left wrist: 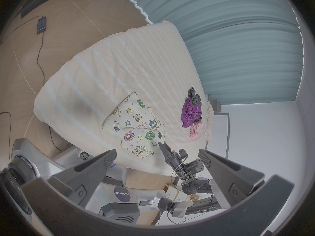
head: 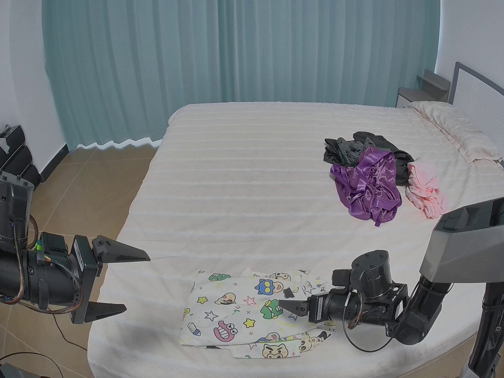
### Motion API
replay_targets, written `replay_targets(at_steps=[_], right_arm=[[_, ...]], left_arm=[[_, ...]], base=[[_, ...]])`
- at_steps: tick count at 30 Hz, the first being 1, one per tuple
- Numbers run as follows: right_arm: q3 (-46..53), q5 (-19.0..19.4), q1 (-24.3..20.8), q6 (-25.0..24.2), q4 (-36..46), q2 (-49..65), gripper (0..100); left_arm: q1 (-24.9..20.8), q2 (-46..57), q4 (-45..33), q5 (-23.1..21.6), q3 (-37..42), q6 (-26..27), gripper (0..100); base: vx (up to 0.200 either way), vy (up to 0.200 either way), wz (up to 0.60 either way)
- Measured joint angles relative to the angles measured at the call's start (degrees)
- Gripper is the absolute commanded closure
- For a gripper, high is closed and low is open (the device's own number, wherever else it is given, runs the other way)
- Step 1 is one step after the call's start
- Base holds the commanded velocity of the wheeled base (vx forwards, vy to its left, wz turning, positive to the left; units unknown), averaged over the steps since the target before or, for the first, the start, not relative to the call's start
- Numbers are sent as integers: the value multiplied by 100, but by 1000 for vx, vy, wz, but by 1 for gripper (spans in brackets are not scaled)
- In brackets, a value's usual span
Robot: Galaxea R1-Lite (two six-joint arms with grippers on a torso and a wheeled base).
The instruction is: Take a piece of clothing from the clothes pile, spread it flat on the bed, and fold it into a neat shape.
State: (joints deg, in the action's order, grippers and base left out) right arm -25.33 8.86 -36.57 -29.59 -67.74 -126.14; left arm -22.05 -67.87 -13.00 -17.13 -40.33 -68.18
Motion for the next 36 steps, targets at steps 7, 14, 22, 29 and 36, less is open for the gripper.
replay_targets(at_steps=[7, 14, 22, 29, 36], right_arm=[[166, 22, -105, 26, 30, -11, 100], [265, 0, -121, 26, 37, -74, 100], [756, 0, -100, 22, 33, 144, 100], [1300, 22, -113, 15, 162, 511, 100], [1547, 35, -301, -51, 294, 522, 0]], left_arm=[[1, -62, 0, 0, 0, 0, 0], [4, -121, 0, 0, 0, 0, 0], [4, -165, -6, 0, 0, 0, 0], [4, -179, -9, 0, 0, 0, 0], [-2, -189, 16, 0, 50, 33, 0]], base=[[0, 0, 0], [0, 0, 0], [0, 0, 0], [0, 0, 0], [0, 0, 0]])
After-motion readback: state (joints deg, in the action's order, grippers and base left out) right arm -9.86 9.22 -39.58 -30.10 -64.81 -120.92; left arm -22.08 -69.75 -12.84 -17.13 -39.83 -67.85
